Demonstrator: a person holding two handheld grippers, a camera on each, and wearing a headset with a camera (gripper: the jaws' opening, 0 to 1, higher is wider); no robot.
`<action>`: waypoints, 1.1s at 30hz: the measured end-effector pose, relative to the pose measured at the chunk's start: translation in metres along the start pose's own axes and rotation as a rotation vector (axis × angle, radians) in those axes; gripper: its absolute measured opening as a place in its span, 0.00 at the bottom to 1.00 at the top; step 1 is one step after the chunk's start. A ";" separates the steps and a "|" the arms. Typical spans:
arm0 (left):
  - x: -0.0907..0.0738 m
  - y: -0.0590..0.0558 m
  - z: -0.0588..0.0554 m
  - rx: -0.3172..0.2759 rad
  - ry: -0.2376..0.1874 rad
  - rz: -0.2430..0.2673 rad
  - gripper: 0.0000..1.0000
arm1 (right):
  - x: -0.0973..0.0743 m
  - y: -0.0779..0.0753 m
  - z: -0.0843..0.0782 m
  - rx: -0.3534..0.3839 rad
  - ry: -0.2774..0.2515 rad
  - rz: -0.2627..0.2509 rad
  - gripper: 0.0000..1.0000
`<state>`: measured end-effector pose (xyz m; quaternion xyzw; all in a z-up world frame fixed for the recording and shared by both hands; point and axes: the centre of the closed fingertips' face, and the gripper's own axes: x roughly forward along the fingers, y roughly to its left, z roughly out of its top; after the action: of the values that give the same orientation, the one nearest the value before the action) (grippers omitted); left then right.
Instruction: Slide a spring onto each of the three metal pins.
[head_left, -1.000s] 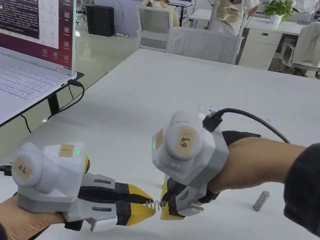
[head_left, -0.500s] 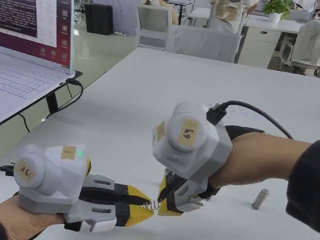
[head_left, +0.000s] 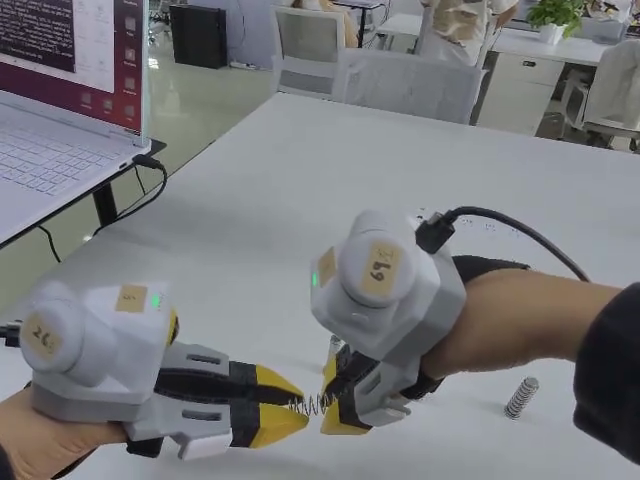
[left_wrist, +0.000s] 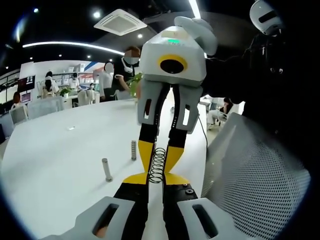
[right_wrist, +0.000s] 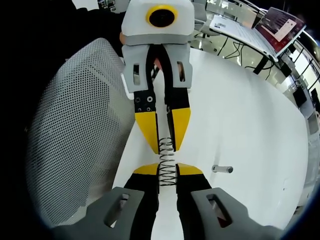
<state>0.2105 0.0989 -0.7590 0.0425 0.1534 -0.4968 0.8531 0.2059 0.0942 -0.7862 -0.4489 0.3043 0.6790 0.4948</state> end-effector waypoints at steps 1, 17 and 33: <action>0.000 0.000 0.001 0.001 -0.003 -0.001 0.01 | 0.000 0.000 0.000 0.000 0.000 0.000 0.10; 0.000 0.004 -0.004 -0.020 -0.003 0.017 0.02 | -0.004 -0.002 0.006 -0.001 -0.022 -0.015 0.09; 0.005 0.004 -0.006 0.004 0.003 0.026 0.03 | -0.013 -0.002 0.019 0.010 -0.051 -0.025 0.09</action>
<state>0.2149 0.0985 -0.7668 0.0469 0.1534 -0.4860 0.8591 0.2032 0.1060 -0.7668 -0.4330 0.2893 0.6823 0.5131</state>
